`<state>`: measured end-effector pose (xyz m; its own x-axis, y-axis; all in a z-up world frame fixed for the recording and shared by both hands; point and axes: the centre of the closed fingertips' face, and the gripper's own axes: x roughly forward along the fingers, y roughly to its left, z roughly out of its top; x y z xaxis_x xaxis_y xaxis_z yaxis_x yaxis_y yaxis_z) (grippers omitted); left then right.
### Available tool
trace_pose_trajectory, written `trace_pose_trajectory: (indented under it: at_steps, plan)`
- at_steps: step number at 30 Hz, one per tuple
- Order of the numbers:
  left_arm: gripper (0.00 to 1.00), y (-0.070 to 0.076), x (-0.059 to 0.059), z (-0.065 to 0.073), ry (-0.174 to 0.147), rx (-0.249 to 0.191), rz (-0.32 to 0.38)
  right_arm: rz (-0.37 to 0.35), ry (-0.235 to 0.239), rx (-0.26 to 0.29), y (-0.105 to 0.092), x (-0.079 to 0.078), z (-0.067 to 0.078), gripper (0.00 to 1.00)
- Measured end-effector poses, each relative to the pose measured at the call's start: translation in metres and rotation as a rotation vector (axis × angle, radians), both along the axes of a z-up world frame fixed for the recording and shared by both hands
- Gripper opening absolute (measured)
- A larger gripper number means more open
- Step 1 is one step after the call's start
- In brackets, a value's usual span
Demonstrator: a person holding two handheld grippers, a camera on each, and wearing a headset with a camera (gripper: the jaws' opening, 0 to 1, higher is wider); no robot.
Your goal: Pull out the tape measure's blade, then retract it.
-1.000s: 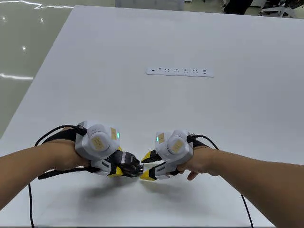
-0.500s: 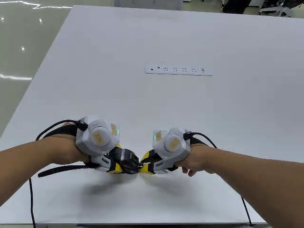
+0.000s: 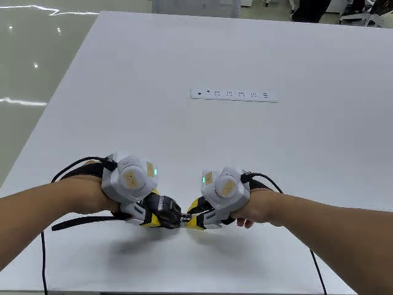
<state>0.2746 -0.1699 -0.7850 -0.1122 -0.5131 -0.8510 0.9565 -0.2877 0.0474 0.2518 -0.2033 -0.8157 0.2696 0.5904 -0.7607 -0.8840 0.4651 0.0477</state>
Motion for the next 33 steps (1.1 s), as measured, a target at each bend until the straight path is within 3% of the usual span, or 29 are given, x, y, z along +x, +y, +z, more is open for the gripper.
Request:
trace_pose_trajectory:
  at_steps: [4, 5, 6, 7, 8, 12, 19, 33]
  plan:
    - [0.32, 0.0, 0.0, 0.0, -0.003, 0.012, -0.006, 0.013, -0.043, -0.02, 0.014, 0.005, -0.006, 0.16]
    - [0.32, 0.0, 0.0, 0.0, -0.002, 0.012, -0.01, 0.06, -0.029, -0.104, 0.005, -0.001, -0.012, 0.16]
    - [0.32, 0.002, 0.0, 0.0, -0.005, 0.015, -0.013, 0.028, -0.028, -0.035, 0.011, 0.003, -0.008, 0.15]
    - [0.32, 0.002, 0.001, 0.0, -0.003, 0.015, -0.002, -0.012, -0.018, -0.005, 0.009, 0.005, -0.007, 0.14]
    - [0.32, 0.002, 0.001, 0.0, -0.005, 0.015, 0.0, 0.014, -0.032, -0.01, 0.008, 0.005, -0.008, 0.14]
    - [0.32, 0.003, 0.0, 0.0, -0.026, 0.026, -0.013, 0.007, -0.028, -0.006, 0.009, 0.004, -0.007, 0.13]
    - [0.31, 0.004, 0.0, 0.001, -0.032, 0.031, -0.015, -0.016, -0.011, 0.013, 0.001, -0.001, -0.006, 0.13]
    - [0.31, 0.003, 0.001, 0.0, -0.038, 0.028, -0.006, -0.025, -0.006, 0.001, -0.014, -0.008, -0.005, 0.13]
